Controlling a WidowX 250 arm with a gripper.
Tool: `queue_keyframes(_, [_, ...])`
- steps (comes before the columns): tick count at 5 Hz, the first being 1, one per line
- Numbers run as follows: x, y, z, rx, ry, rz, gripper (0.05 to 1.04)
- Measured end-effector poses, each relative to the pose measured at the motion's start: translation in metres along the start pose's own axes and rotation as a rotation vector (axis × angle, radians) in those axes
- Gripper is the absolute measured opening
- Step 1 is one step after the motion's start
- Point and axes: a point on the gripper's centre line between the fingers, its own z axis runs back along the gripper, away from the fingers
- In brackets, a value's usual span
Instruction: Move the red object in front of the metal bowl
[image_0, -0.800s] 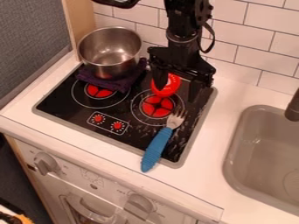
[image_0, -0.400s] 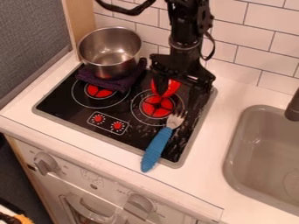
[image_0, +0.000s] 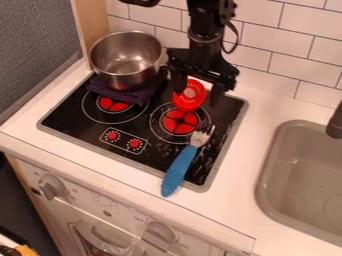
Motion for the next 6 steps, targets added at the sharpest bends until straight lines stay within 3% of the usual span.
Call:
queue_keyframes(3, [0.011,0.026,0.006,-0.005,-0.027,0.067,0.999])
queue_keyframes(4, [0.009,0.035,-0.004,-0.008,-0.002,0.099,0.999])
queue_keyframes(6, [0.0,0.035,-0.043,-0.07,0.104,0.182,1.001])
